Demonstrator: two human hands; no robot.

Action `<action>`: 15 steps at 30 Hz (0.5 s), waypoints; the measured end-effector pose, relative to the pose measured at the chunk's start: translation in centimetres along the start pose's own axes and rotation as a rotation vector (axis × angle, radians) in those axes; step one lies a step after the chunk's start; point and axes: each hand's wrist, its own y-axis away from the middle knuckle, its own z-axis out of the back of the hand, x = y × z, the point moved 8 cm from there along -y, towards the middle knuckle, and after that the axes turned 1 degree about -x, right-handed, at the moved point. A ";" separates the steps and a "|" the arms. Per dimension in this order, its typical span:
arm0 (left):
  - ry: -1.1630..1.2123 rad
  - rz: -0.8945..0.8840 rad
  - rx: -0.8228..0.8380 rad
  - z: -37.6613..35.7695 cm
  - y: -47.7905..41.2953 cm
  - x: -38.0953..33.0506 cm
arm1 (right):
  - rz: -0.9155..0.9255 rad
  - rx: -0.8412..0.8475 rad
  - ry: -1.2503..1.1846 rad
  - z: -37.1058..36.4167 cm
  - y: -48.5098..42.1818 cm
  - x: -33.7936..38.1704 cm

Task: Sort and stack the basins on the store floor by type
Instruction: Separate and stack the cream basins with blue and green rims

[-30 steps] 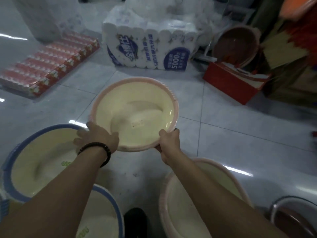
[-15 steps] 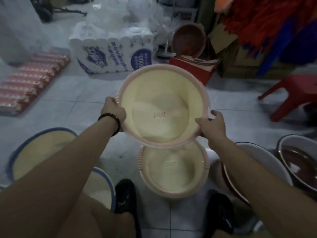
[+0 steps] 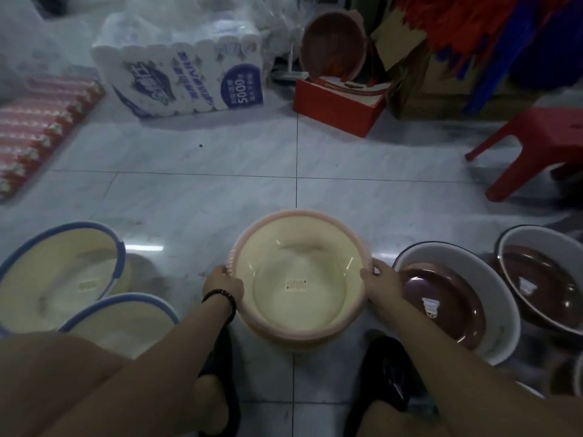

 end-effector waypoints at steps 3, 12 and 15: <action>-0.086 0.009 0.016 -1.0 -0.2 0.1 | 0.023 0.059 0.141 -0.9 -0.3 -0.3; -0.221 0.051 0.227 -3.6 -3.0 2.2 | -0.101 0.244 0.338 -4.6 -2.0 -3.6; -0.145 0.243 0.353 -3.4 -3.2 3.0 | -0.255 0.258 0.276 -5.5 -2.0 -3.6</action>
